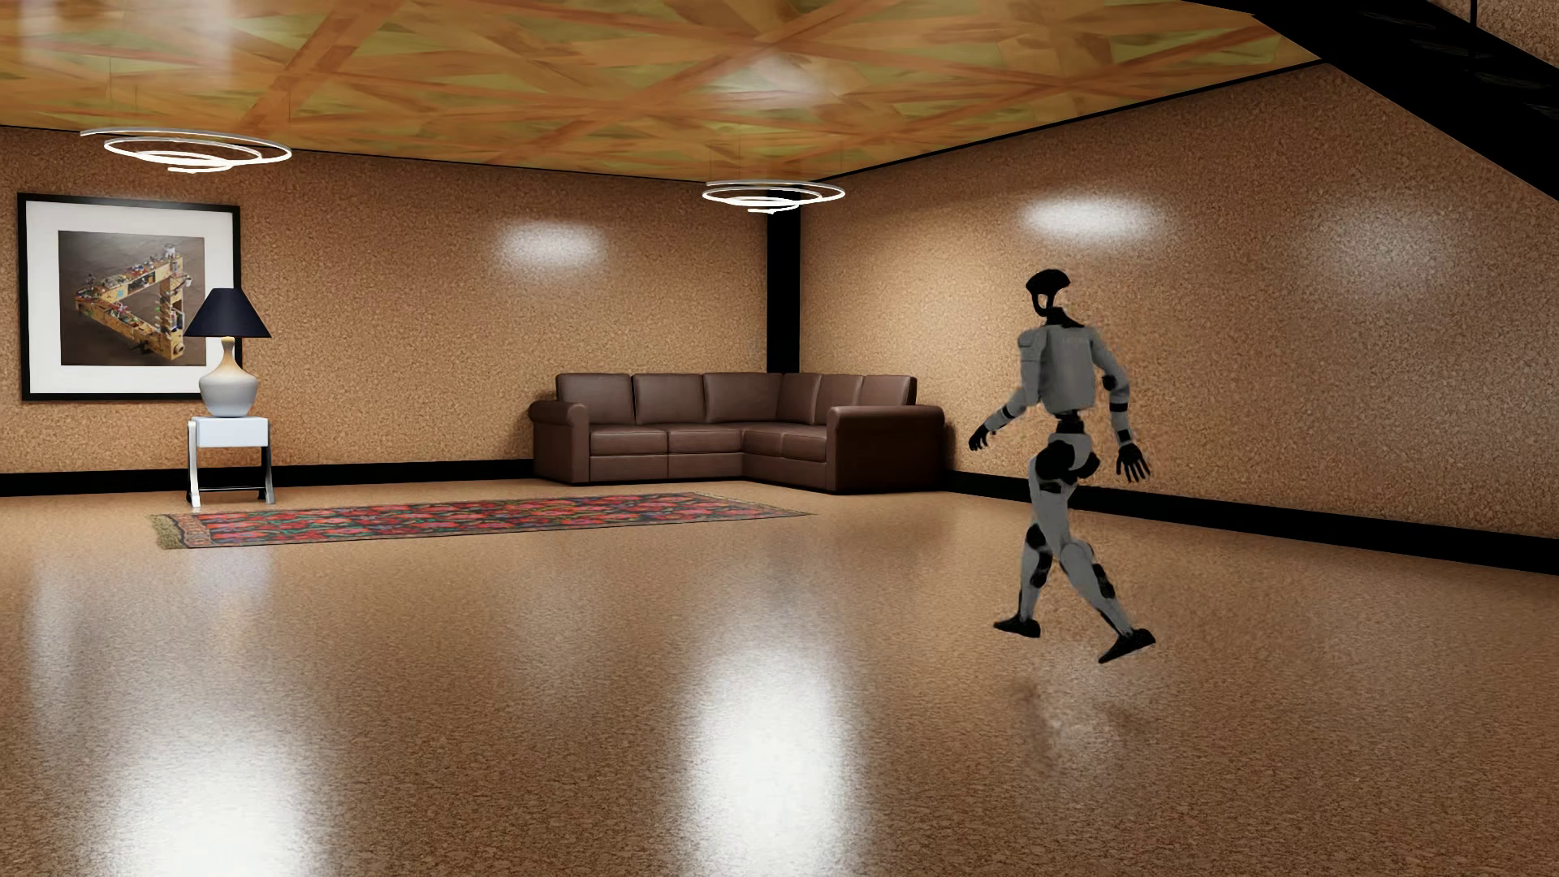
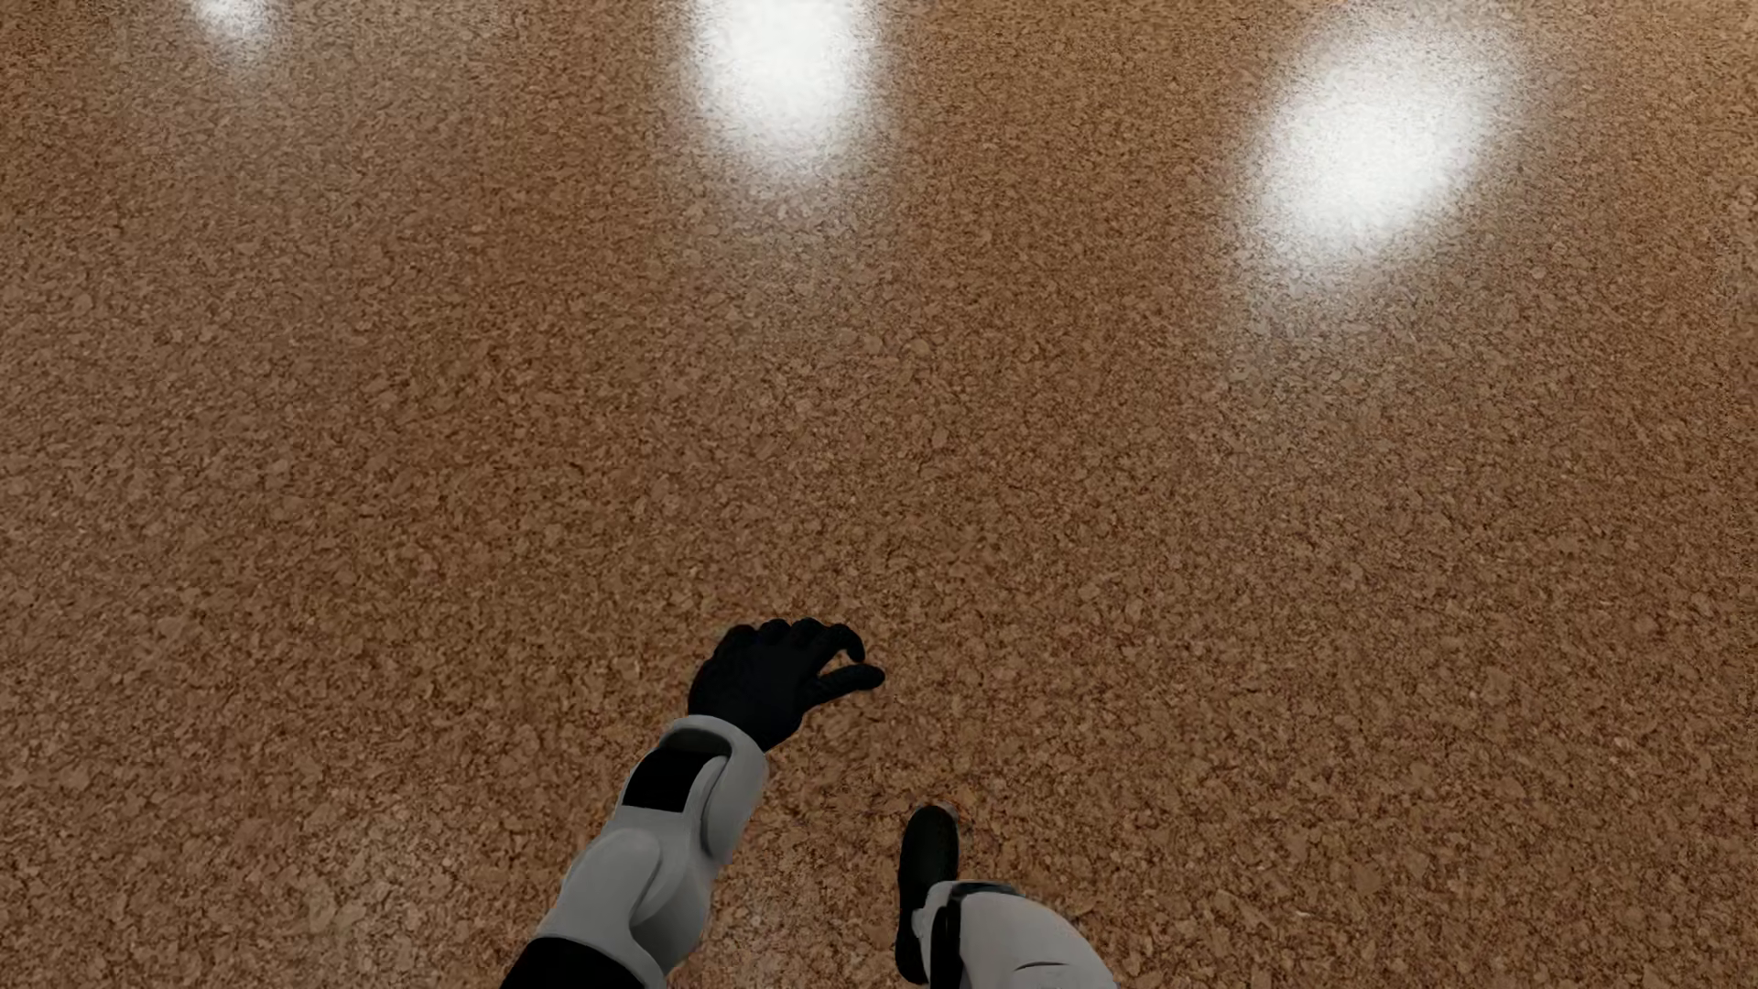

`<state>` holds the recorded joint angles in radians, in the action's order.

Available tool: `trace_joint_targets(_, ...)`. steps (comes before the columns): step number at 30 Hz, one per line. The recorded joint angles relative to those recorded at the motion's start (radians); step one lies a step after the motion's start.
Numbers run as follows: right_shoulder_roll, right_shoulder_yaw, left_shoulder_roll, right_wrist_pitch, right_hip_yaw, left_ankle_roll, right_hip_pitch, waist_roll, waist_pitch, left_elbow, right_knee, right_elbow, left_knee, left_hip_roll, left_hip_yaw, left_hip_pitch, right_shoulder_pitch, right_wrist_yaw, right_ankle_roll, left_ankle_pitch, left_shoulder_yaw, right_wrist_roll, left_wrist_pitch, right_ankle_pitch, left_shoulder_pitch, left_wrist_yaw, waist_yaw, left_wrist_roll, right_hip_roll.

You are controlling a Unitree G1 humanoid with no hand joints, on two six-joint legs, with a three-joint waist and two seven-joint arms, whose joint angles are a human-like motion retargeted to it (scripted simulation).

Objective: Walk to the light gray chair

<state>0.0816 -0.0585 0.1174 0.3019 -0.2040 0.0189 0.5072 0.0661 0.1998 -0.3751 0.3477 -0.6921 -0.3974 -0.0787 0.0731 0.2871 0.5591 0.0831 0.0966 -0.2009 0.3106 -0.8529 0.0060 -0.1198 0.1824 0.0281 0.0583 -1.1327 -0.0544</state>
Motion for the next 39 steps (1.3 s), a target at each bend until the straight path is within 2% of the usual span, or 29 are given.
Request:
trace_joint_targets(1,-0.010,0.001,0.025,-0.003,-0.006,-0.019,0.008,-0.016,0.006,0.007,0.135,-0.004,-0.131,0.028,0.006,-0.008,-0.021,0.013,0.019,0.097,-0.014,-0.026,0.031,0.065,-0.021,0.011,0.003,0.020,0.012)
trace_joint_targets(3,-0.069,-0.035,0.016,0.010,-0.035,-0.131,-0.049,-0.050,0.013,-0.053,0.299,0.027,-0.577,0.095,-0.011,-0.162,-0.052,-0.035,0.011,0.344,-0.064,-0.031,0.123,0.249,-0.068,-0.009,0.003,0.038,0.014)
trace_joint_targets(4,-0.099,-0.047,-0.004,0.006,-0.048,-0.125,-0.115,-0.066,0.013,-0.104,0.298,0.050,-0.757,0.110,-0.037,-0.265,-0.076,-0.066,0.003,0.365,-0.107,-0.015,0.176,0.302,-0.098,-0.022,-0.003,0.048,0.022)
trace_joint_targets(5,-0.111,-0.042,-0.027,-0.006,-0.050,-0.089,-0.192,-0.078,0.012,-0.148,0.267,0.069,-0.876,0.119,-0.044,-0.375,-0.109,-0.087,-0.006,0.292,-0.163,0.000,0.231,0.336,-0.143,-0.029,-0.014,0.063,0.033)
trace_joint_targets(6,-0.107,-0.018,-0.047,-0.019,-0.043,-0.066,-0.268,-0.085,0.010,-0.180,0.219,0.082,-0.937,0.144,-0.029,-0.485,-0.153,-0.096,-0.015,0.264,-0.227,-0.001,0.278,0.358,-0.203,-0.035,-0.029,0.082,0.045)
trace_joint_targets(7,-0.100,0.018,-0.065,-0.026,-0.029,-0.073,-0.339,-0.088,0.007,-0.213,0.171,0.110,-0.943,0.186,-0.003,-0.592,-0.190,-0.093,-0.024,0.258,-0.288,-0.009,0.308,0.377,-0.266,-0.053,-0.047,0.106,0.058)
trace_joint_targets(9,-0.062,0.095,-0.056,-0.055,0.005,-0.055,-0.468,-0.089,0.004,-0.262,0.089,0.177,-0.798,0.239,0.041,-0.768,-0.277,-0.093,-0.043,0.240,-0.391,-0.025,0.322,0.420,-0.388,-0.030,-0.087,0.160,0.074)
trace_joint_targets(10,-0.037,0.133,-0.034,-0.081,0.020,-0.045,-0.524,-0.090,0.005,-0.293,0.068,0.223,-0.655,0.252,0.056,-0.827,-0.310,-0.102,-0.053,0.235,-0.424,-0.026,0.326,0.449,-0.444,0.001,-0.106,0.164,0.076)
trace_joint_targets(12,0.015,0.180,0.009,-0.111,0.047,-0.065,-0.638,-0.092,0.009,-0.372,0.015,0.349,-0.179,0.244,0.089,-0.851,-0.350,-0.138,-0.076,0.238,-0.462,-0.008,0.343,0.496,-0.529,0.061,-0.137,0.122,0.073)
trace_joint_targets(13,0.042,0.195,0.020,-0.112,0.064,-0.079,-0.696,-0.090,0.009,-0.410,-0.022,0.402,0.123,0.211,0.053,-0.817,-0.363,-0.138,-0.086,0.238,-0.472,0.004,0.368,0.498,-0.567,0.095,-0.151,0.080,0.065)
trace_joint_targets(14,0.064,0.202,0.026,-0.107,0.082,-0.056,-0.750,-0.085,0.010,-0.438,-0.026,0.438,0.279,0.187,0.001,-0.808,-0.376,-0.135,-0.094,0.188,-0.475,0.017,0.378,0.494,-0.605,0.131,-0.162,0.032,0.055)
trace_joint_targets(15,0.084,0.202,0.029,-0.095,0.088,-0.128,-0.786,-0.081,0.012,-0.456,0.020,0.450,0.270,0.180,0.021,-0.807,-0.383,-0.127,-0.099,0.189,-0.475,0.016,0.381,0.492,-0.639,0.167,-0.165,-0.017,0.042)
trace_joint_targets(17,0.107,0.171,0.014,-0.051,0.078,-0.094,-0.826,-0.062,0.020,-0.473,0.171,0.428,0.107,0.151,0.029,-0.800,-0.371,-0.116,-0.057,0.427,-0.464,0.000,0.348,0.360,-0.666,0.224,-0.173,-0.103,-0.010)
trace_joint_targets(18,0.106,0.155,-0.003,-0.026,0.051,-0.017,-0.793,-0.047,0.028,-0.473,0.346,0.386,-0.025,0.138,0.043,-0.808,-0.363,-0.130,-0.028,0.395,-0.463,-0.022,0.335,0.255,-0.656,0.234,-0.175,-0.135,-0.057)
trace_joint_targets(20,0.069,0.117,-0.039,0.016,-0.015,0.008,-0.638,-0.006,0.042,-0.474,0.750,0.251,-0.166,0.098,0.081,-0.749,-0.354,-0.129,-0.060,0.226,-0.428,-0.032,0.296,0.054,-0.581,0.229,-0.166,-0.202,-0.227)
trace_joint_targets(22,0.030,0.099,-0.064,0.021,0.003,0.005,-0.420,0.027,0.044,-0.467,0.959,0.130,-0.107,0.054,0.095,-0.607,-0.333,-0.047,-0.022,0.147,-0.378,-0.004,0.256,0.164,-0.429,0.184,-0.142,-0.272,-0.261)
trace_joint_targets(23,0.020,0.116,-0.087,0.000,-0.008,0.000,-0.318,0.034,0.038,-0.451,0.981,0.096,-0.054,0.038,0.092,-0.533,-0.306,-0.001,-0.059,0.125,-0.376,-0.016,0.248,0.159,-0.351,0.138,-0.126,-0.277,-0.266)
trace_joint_targets(24,0.023,0.128,-0.117,-0.036,-0.016,-0.004,-0.219,0.036,0.029,-0.424,0.957,0.098,0.002,0.024,0.088,-0.460,-0.266,0.055,-0.060,0.109,-0.387,-0.040,0.236,0.157,-0.270,0.093,-0.106,-0.247,-0.256)
trace_joint_targets(26,0.024,0.081,-0.158,-0.101,-0.035,-0.012,-0.061,0.034,0.010,-0.348,0.779,0.133,0.082,0.006,0.082,-0.334,-0.189,0.123,-0.071,0.061,-0.391,-0.058,0.184,0.176,-0.122,0.021,-0.066,-0.122,-0.232)
trace_joint_targets(28,-0.007,-0.010,-0.139,-0.121,-0.082,-0.030,0.001,0.034,-0.003,-0.278,0.405,0.161,0.114,-0.002,0.072,-0.225,-0.126,0.084,-0.063,-0.012,-0.329,-0.038,0.123,0.163,0.026,-0.022,-0.033,-0.001,-0.207)
trace_joint_targets(29,-0.024,-0.044,-0.108,-0.117,-0.083,-0.041,-0.004,0.034,-0.008,-0.251,0.144,0.160,0.123,-0.003,0.067,-0.174,-0.102,0.038,-0.088,-0.052,-0.282,-0.033,0.103,0.160,0.097,-0.044,-0.022,0.029,-0.170)
trace_joint_targets(30,-0.046,-0.072,-0.076,-0.106,-0.079,-0.054,-0.015,0.033,-0.012,-0.236,-0.096,0.150,0.133,-0.001,0.061,-0.120,-0.082,-0.008,-0.108,-0.083,-0.233,-0.031,0.099,0.188,0.163,-0.056,-0.015,0.046,-0.135)
trace_joint_targets(31,-0.061,-0.087,-0.044,-0.090,-0.109,-0.069,-0.012,0.032,-0.014,-0.228,-0.215,0.130,0.120,-0.001,0.057,-0.073,-0.066,-0.042,-0.153,-0.107,-0.186,-0.038,0.105,0.217,0.218,-0.056,-0.015,0.048,-0.120)
trace_joint_targets(32,-0.064,-0.079,-0.011,-0.075,-0.146,-0.080,-0.004,0.028,-0.016,-0.218,-0.186,0.095,0.068,0.006,0.061,-0.029,-0.059,-0.041,-0.175,-0.119,-0.154,-0.059,0.116,0.215,0.249,-0.059,-0.018,0.046,-0.121)
trace_joint_targets(34,-0.053,-0.030,0.048,-0.083,-0.186,-0.109,-0.013,0.009,-0.013,-0.195,0.006,0.014,-0.086,0.047,0.057,0.027,-0.074,0.024,0.053,-0.005,-0.121,-0.128,0.138,0.065,0.239,-0.063,-0.018,0.049,-0.121)
trace_joint_targets(35,-0.056,-0.023,0.066,-0.090,-0.193,-0.114,-0.011,-0.007,-0.007,-0.188,0.141,-0.014,-0.282,0.089,0.057,-0.012,-0.084,0.055,0.116,0.107,-0.120,-0.158,0.151,0.069,0.208,-0.077,-0.015,0.062,-0.120)
trace_joint_targets(36,-0.065,-0.030,0.070,-0.094,-0.195,-0.141,-0.030,-0.025,-0.003,-0.194,0.255,-0.025,-0.521,0.144,0.058,-0.080,-0.096,0.070,0.122,0.225,-0.126,-0.178,0.164,0.164,0.160,-0.091,-0.013,0.080,-0.111)
trace_joint_targets(37,-0.081,-0.047,0.064,-0.095,-0.200,-0.105,-0.080,-0.044,0.001,-0.220,0.305,-0.019,-0.730,0.194,0.038,-0.175,-0.111,0.064,0.116,0.332,-0.136,-0.186,0.181,0.244,0.109,-0.097,-0.012,0.098,-0.085)
trace_joint_targets(39,-0.109,-0.094,0.038,-0.099,-0.188,-0.049,-0.227,-0.074,0.003,-0.321,0.270,0.025,-0.950,0.232,0.019,-0.367,-0.151,0.000,0.096,0.245,-0.169,-0.169,0.249,0.330,-0.005,-0.079,-0.020,0.118,-0.008)
